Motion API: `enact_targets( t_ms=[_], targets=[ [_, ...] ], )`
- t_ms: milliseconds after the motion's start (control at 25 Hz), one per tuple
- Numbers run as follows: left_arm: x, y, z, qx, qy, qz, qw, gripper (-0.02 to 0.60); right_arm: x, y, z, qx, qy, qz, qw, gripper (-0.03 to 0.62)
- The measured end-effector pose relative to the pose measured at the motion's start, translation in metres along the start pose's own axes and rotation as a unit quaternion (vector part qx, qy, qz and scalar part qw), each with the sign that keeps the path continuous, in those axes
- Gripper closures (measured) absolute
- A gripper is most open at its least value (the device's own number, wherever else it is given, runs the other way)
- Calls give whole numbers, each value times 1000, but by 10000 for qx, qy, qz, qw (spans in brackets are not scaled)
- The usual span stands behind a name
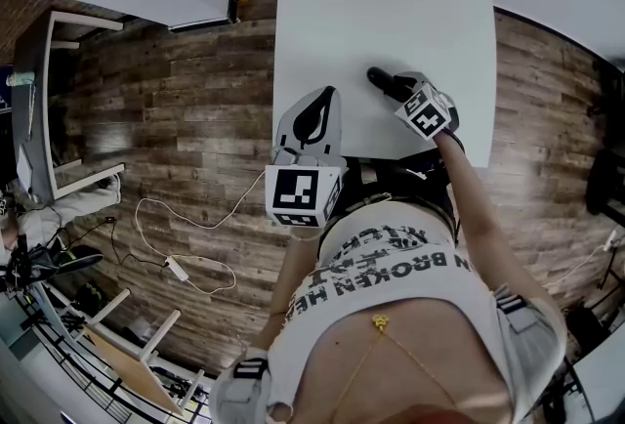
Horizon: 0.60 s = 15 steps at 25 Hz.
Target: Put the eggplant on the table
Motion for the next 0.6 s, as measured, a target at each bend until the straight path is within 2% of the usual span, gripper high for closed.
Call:
enact_targets(
  t_ms=[600],
  targets=[
    [1, 4, -1, 11, -10, 6, 10000, 575, 0, 1, -3, 26, -29, 21, 10000, 410]
  ],
)
Point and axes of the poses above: the fingertips, and each gripper's own axes: z forward along the fingers, x to its left, y out of its top, the point moved 3 cm from there along -z, backward along the fingers, and after that the axes turned 12 degrees about y, right-handed, at the moved point
